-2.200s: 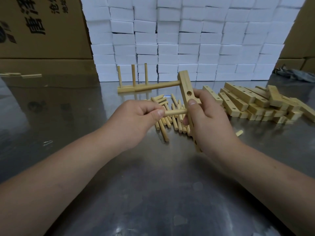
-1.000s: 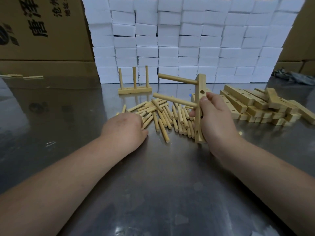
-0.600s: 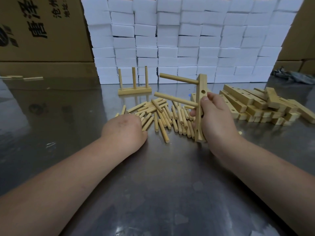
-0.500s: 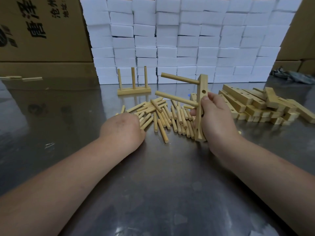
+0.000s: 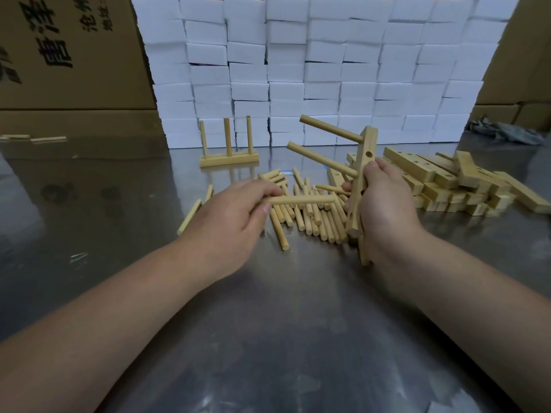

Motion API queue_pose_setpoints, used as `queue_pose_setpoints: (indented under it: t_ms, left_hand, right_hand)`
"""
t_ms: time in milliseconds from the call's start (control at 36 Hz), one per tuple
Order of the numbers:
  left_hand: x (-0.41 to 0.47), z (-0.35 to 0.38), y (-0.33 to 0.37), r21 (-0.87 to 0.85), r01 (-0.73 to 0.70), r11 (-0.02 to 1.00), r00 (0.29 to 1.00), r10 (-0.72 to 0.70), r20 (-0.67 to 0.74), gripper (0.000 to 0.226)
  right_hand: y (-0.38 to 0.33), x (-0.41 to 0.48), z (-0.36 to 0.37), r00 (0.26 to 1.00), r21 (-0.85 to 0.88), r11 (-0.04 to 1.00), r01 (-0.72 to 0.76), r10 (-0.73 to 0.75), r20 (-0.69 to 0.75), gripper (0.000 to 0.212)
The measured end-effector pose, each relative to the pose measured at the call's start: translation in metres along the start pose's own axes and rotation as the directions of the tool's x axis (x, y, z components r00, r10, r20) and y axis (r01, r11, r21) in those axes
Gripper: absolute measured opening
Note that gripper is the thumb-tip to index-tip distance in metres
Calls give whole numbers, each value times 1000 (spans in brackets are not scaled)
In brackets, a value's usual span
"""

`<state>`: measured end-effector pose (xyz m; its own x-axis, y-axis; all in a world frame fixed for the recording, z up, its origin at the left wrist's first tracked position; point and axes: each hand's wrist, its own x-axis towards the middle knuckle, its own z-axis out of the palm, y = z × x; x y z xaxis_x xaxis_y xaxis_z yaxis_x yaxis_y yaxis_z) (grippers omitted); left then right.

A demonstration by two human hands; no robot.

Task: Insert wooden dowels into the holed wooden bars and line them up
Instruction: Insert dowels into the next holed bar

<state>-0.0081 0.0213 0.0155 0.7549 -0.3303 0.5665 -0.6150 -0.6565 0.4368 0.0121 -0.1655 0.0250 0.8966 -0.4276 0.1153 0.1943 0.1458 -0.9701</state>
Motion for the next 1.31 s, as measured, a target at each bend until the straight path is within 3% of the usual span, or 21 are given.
queue_pose_setpoints:
  t_ms: [333,1111,1306]
  left_hand:
    - [-2,2,10,6,-110,994,993,109,51,27]
    - [-3,2,18,-8,-108,994,993,109,35,30]
    - [-3,1,22,2,-137,991,990,137,20,24]
  right_hand:
    - [0,-7,5,999,-8,1000,15,-15,38,34]
    - [-3,-13,7,997,86,996,32,-38,69,34]
    - [-4,-22,9,983,66,995,81,-91,158,20]
